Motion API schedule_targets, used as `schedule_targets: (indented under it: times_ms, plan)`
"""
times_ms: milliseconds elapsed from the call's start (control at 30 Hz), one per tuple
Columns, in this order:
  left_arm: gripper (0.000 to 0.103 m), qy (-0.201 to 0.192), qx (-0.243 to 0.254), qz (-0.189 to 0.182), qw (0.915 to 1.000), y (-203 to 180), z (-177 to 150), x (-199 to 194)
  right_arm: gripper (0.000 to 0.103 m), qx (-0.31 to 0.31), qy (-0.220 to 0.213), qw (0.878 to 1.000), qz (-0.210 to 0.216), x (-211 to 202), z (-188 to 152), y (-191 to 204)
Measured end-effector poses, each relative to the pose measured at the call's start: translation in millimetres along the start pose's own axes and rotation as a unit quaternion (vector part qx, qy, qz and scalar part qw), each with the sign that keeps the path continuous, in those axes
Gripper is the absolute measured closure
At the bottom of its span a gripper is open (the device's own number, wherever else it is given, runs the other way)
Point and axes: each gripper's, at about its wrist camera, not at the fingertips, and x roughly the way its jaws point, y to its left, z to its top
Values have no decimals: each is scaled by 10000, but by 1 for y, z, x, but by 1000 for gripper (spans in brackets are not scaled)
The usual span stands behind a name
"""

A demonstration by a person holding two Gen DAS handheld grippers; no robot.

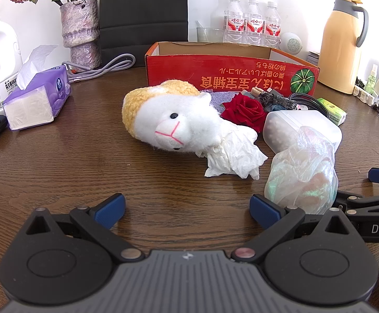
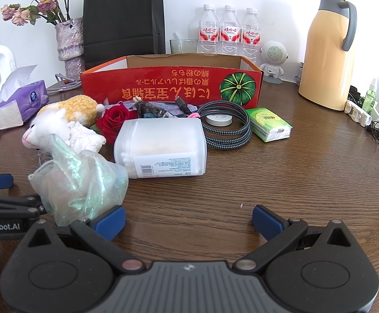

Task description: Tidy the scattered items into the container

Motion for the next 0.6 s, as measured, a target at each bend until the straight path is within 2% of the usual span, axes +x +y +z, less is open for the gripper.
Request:
schedule_targets:
  times_ms: [600]
  plan:
    - [0, -2, 0, -2, 10000, 1, 4, 3, 0, 0, -3, 10000, -1, 0, 0, 0]
